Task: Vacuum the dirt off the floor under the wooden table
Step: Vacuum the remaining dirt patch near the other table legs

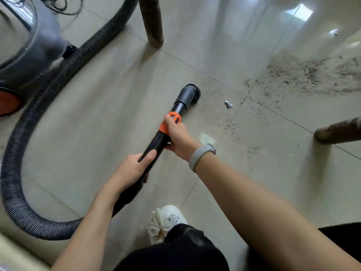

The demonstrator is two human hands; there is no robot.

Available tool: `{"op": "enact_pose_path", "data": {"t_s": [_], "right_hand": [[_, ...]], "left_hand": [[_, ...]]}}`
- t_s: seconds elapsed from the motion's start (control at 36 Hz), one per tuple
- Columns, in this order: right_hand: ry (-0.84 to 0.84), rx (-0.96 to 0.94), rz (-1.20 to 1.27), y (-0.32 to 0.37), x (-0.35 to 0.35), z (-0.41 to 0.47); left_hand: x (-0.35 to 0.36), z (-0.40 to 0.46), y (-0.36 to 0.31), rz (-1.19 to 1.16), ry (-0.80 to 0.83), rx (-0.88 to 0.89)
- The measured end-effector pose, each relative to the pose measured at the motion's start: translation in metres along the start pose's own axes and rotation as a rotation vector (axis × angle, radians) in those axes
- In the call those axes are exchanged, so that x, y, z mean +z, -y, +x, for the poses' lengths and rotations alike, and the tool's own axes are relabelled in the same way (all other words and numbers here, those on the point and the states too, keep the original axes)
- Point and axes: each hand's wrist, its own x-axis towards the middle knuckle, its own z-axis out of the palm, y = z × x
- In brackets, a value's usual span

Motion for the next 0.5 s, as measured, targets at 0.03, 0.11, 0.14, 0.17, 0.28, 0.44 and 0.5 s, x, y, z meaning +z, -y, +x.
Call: {"op": "enact_pose_path", "data": {"t_s": [0.03, 0.11, 0.14, 0.17, 0.28, 0.44, 0.5], "right_hand": [[-0.005, 0.004, 0.014, -0.006, -0.001, -0.003], [-0.032, 0.024, 0.053, -0.023, -0.001, -0.010], [-0.047, 0.031, 0.070, -0.028, -0.001, -0.013], [-0.057, 0.037, 0.089, -0.033, 0.000, -0.016], [-0.092, 0.043, 0.131, -0.052, -0.001, -0.027], [-0.110, 0.012, 0.102, -0.068, -0.006, -0.027], [-0.118, -0.006, 0.073, -0.059, -0.005, -0.023]], "left_hand": [[0.000, -0.003, 0.002, -0.001, 0.019, -0.003], [-0.003, -0.013, 0.009, -0.016, 0.083, -0.026], [-0.005, -0.017, 0.011, -0.013, 0.102, -0.028], [-0.007, -0.019, 0.013, -0.004, 0.118, -0.029], [-0.009, -0.028, 0.024, 0.008, 0.159, -0.042], [-0.003, -0.028, 0.037, -0.033, 0.183, -0.063], [-0.001, -0.022, 0.034, -0.066, 0.155, -0.049]]}}
